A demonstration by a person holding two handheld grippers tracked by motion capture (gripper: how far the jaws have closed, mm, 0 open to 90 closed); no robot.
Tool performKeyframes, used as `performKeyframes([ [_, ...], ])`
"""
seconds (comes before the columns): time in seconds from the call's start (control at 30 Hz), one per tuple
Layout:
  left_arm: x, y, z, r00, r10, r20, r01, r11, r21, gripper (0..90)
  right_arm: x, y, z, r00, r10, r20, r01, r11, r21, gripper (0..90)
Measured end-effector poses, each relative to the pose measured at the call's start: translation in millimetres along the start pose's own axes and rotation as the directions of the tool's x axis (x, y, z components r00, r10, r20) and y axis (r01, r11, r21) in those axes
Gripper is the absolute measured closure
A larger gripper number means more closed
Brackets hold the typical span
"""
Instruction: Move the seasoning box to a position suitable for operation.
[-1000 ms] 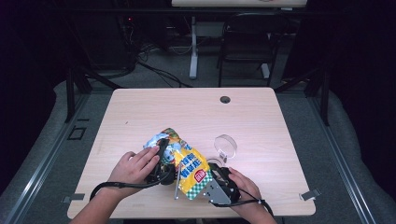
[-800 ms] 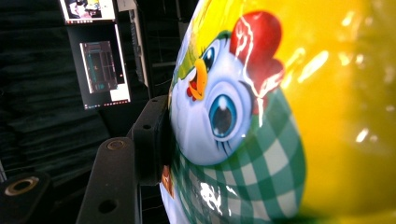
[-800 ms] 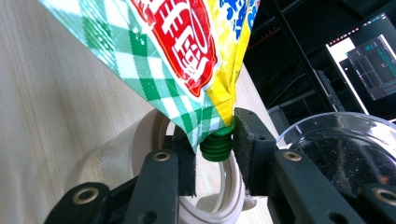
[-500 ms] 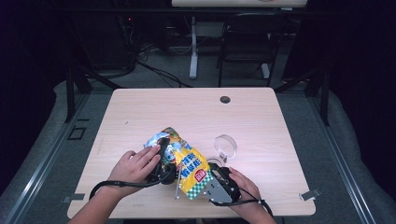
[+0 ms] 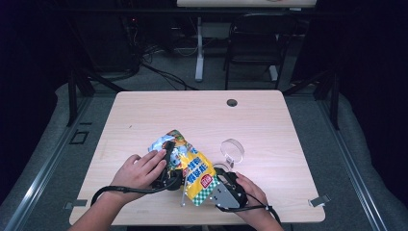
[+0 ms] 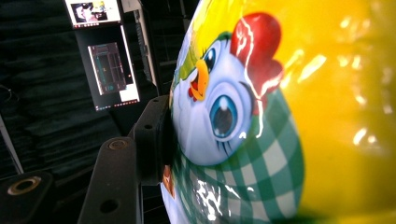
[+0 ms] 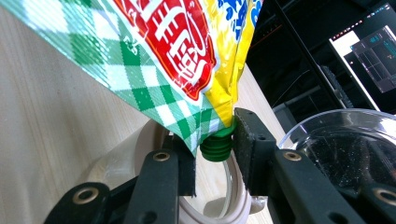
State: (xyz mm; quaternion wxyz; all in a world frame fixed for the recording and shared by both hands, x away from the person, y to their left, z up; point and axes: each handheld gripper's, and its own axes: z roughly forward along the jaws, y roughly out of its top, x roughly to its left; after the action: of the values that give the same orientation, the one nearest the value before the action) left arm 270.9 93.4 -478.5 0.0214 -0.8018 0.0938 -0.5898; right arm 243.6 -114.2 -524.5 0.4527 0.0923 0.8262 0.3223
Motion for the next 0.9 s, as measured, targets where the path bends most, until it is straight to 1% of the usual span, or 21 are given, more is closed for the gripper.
performKeyframes([
  [0.1,0.2,0.1,-0.3,1.0000,0.002,0.000,-0.002,1.0000,0.001,50.7,0.1,0.0,-0.2,1.0000,-0.004,0.000,0.004,1.000,0.002,70.7],
  [0.27,2.1,0.9,-1.3,0.9997,0.018,-0.018,-0.018,0.9998,0.002,50.7,-1.4,-0.1,-0.5,0.9999,0.015,-0.005,-0.015,1.000,-0.002,70.7],
  [0.3,2.1,1.2,-1.5,0.9997,0.017,-0.017,-0.017,0.9998,0.003,50.7,-1.9,0.1,-0.8,0.9999,0.013,-0.007,-0.013,1.000,0.002,70.7],
  [0.43,3.4,2.2,-2.4,0.9995,0.029,-0.010,-0.028,0.9995,0.011,50.8,-2.0,-0.5,-0.8,0.9994,0.031,-0.014,-0.032,0.999,-0.006,70.7],
  [0.63,5.8,3.2,-2.8,0.9988,0.044,-0.020,-0.044,0.9990,0.008,50.8,-2.9,-0.8,-0.7,0.9987,0.049,-0.015,-0.049,0.999,-0.017,70.7],
  [0.8,6.0,3.8,-2.7,0.9986,0.049,-0.019,-0.048,0.9988,0.009,51.0,-3.3,-1.0,-1.2,0.9990,0.040,-0.019,-0.040,0.999,-0.005,70.7],
  [0.9,6.0,4.5,-2.8,0.9981,0.058,-0.023,-0.058,0.9983,0.009,51.0,-2.4,-1.7,0.1,0.9986,0.050,-0.019,-0.050,0.999,-0.016,70.7],
])
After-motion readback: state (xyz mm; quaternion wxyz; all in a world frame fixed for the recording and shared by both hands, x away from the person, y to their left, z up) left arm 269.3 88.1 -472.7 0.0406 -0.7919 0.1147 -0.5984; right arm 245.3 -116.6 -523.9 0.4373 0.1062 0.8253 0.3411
